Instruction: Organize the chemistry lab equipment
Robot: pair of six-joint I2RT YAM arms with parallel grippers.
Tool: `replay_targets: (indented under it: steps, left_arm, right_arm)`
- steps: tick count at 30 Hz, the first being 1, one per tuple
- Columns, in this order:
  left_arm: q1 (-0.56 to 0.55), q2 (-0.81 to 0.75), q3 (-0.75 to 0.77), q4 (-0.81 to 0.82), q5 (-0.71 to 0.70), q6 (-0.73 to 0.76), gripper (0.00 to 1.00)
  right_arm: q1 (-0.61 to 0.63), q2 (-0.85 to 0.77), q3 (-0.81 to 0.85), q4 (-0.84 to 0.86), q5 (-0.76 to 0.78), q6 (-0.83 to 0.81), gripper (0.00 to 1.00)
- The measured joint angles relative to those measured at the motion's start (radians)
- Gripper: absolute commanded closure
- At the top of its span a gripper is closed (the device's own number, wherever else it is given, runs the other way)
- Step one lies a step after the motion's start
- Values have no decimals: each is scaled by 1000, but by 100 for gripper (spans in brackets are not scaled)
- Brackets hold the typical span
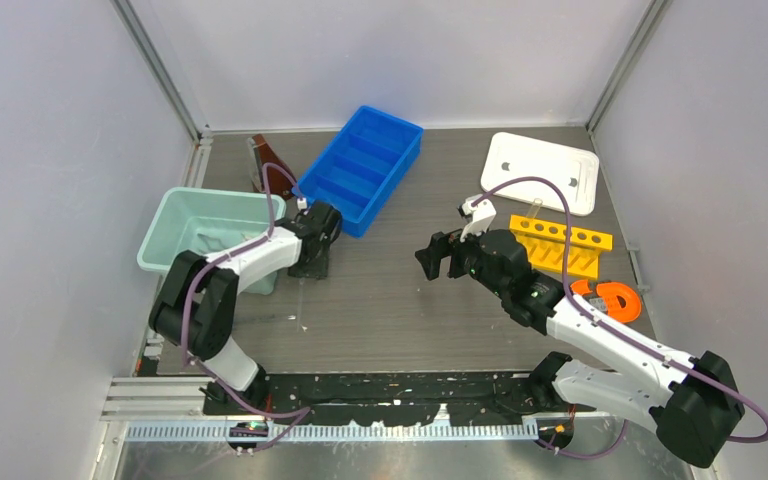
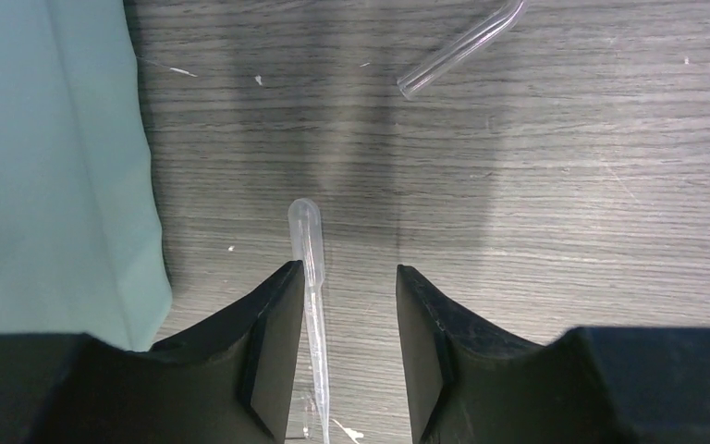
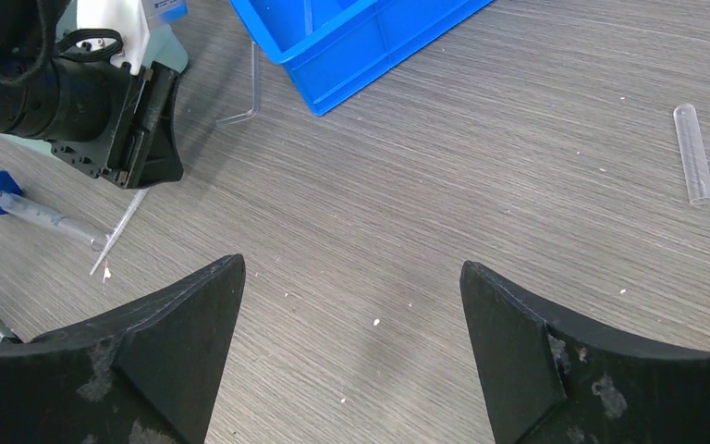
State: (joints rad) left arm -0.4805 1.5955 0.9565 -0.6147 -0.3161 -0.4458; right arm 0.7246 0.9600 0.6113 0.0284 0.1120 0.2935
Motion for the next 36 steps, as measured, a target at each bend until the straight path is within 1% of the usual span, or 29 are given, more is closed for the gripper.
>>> replay_targets:
  steps: [9,12,18,21,24,27,36]
  left_arm:
    - [1,35,0,20,-2,-19,57]
    - [1,42,0,26,6,-18,58]
    - [-5,31,-9,61,101,-18,58]
    - [-14,-12,-25,70,156,-19,58]
    - [-20,-63,-26,74,176,-19,57]
    - [-23,-91,-22,62,147,-20,58]
    - [-3,-90,-20,26,46,-34,62]
  right_arm:
    - [0,0,0,0,3,0,7]
    - [0,-2,0,-1,3,0,7]
    - [0,-10,0,-1,3,0,7]
    - [0,-11,0,-2,4,0,7]
    - [0,-11,0,-3,4,0,7]
    - [0,-11,0,-7,6,0,7]
    - [0,-11,0,-7,10,0,7]
